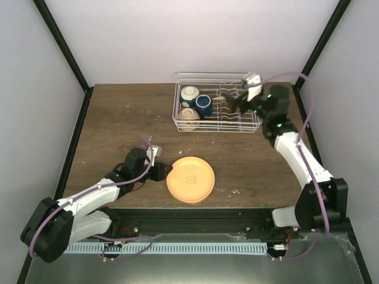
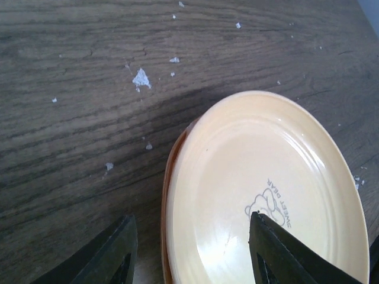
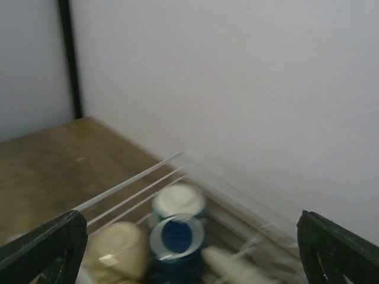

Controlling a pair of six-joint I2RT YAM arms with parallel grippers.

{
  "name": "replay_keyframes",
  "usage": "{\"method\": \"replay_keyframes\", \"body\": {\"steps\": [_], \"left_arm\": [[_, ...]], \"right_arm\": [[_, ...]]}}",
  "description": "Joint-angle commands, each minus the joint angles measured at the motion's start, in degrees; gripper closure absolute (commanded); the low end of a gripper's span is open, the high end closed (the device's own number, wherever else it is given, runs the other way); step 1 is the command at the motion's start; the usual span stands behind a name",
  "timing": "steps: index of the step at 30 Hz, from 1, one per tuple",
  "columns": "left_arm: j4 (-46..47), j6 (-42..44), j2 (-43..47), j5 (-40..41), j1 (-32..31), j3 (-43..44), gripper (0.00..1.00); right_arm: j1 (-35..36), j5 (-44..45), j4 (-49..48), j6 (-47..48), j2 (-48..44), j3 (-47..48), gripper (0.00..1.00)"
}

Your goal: Load the mixed dishes into the dish rack

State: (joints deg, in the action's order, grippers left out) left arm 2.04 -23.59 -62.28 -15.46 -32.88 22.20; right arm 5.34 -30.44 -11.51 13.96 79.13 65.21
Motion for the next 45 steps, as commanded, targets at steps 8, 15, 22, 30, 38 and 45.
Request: {"method": "replay_keyframes", "body": {"steps": [8,15,22,30,38,45], "left_arm": [[4.11,0.14,-2.72,-0.54,-0.58,-3.19,0.48],[11.75,0.13,-8.10,-2.32,-1.85,-3.63,0.52],[13.68,-0.03,-12.97,-1.39,-4.01,-1.74,0.80],[12.14,-0.28,-11.89,-0.76,-4.29,-1.52,0.97],[2.66,1.94,-2.09,4.98,-3.92,-0.38,0.94],[-1.09,4.10,4.97,7.16,-1.76,-0.55,0.91]], "right_arm": [[14.29,17.68,12.46,-22.78,-8.11,-11.32,0.13],[14.44,22.20,16.09,-23.65,-13.51,-14.63,0.14],[14.48,21.93,15.92,-22.71,-14.27,-17.32,0.14],[14.45,22.26,15.47,-20.57,-15.92,-19.34,0.13],[14.48,21.40,15.85,-20.09,-13.78,-19.41,0.12],[14.44,17.84,12.73,-20.44,-11.64,-20.87,0.12]]}}
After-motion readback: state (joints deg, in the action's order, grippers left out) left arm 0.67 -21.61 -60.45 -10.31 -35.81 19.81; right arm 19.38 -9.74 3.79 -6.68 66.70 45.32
